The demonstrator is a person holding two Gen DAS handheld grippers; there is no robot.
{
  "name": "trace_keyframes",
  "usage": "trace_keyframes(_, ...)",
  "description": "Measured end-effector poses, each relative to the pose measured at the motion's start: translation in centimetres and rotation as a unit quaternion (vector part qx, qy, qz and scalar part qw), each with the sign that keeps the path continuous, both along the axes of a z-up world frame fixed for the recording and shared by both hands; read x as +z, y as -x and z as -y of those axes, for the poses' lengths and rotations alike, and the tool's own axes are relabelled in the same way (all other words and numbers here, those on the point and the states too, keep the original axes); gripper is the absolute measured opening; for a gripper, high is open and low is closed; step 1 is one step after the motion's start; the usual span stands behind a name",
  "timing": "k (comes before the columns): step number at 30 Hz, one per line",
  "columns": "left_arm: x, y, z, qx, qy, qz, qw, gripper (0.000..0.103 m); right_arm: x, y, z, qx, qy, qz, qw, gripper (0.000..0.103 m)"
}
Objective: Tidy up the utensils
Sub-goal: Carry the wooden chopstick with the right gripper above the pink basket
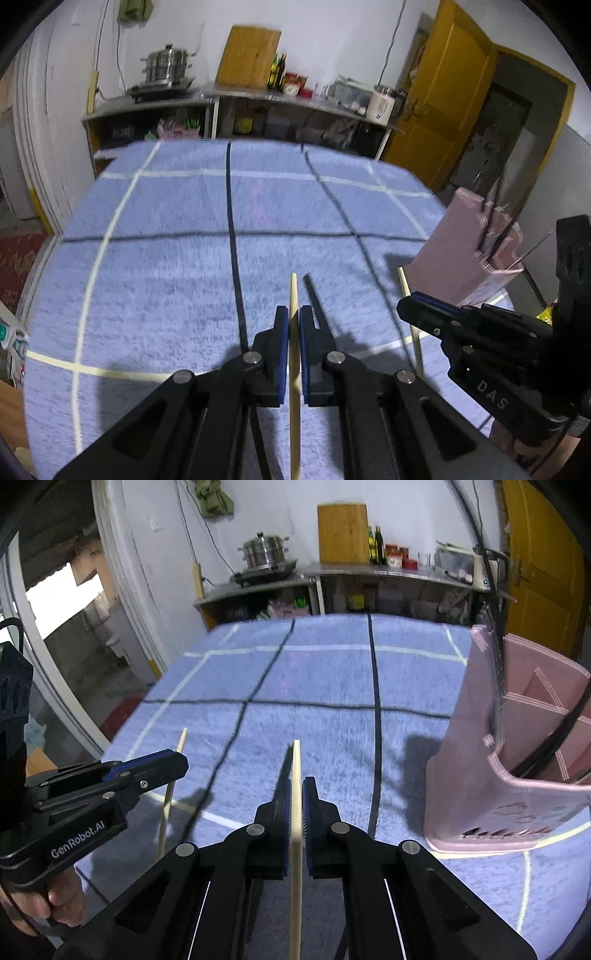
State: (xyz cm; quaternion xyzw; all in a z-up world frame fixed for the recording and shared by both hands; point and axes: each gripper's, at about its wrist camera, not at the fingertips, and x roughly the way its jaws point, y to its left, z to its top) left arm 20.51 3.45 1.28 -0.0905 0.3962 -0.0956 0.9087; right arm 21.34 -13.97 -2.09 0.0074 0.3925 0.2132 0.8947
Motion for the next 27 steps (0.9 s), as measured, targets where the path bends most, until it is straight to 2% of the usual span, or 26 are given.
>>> trace_keyframes(6, 3.9, 1.4, 0.0, -0.007, 0.0, 0.039, 0.9992, 0.006, 3.4, 1.7, 1.0, -0.001, -0.012, 0.035, 0.999, 0.006)
trace_keyframes(11, 5.8, 2.7, 0.2, -0.011, -0.004, 0.059, 0.9982, 0.006, 5.2, 3.2, 2.5, -0.009, -0.021, 0.053, 0.998, 0.006)
trace_keyframes(27, 8.1, 4.8, 1.8, -0.022, -0.007, 0.078, 0.9967, 0.006, 7.3, 5.8, 4.9, -0.02, -0.033, 0.077, 0.996, 0.004)
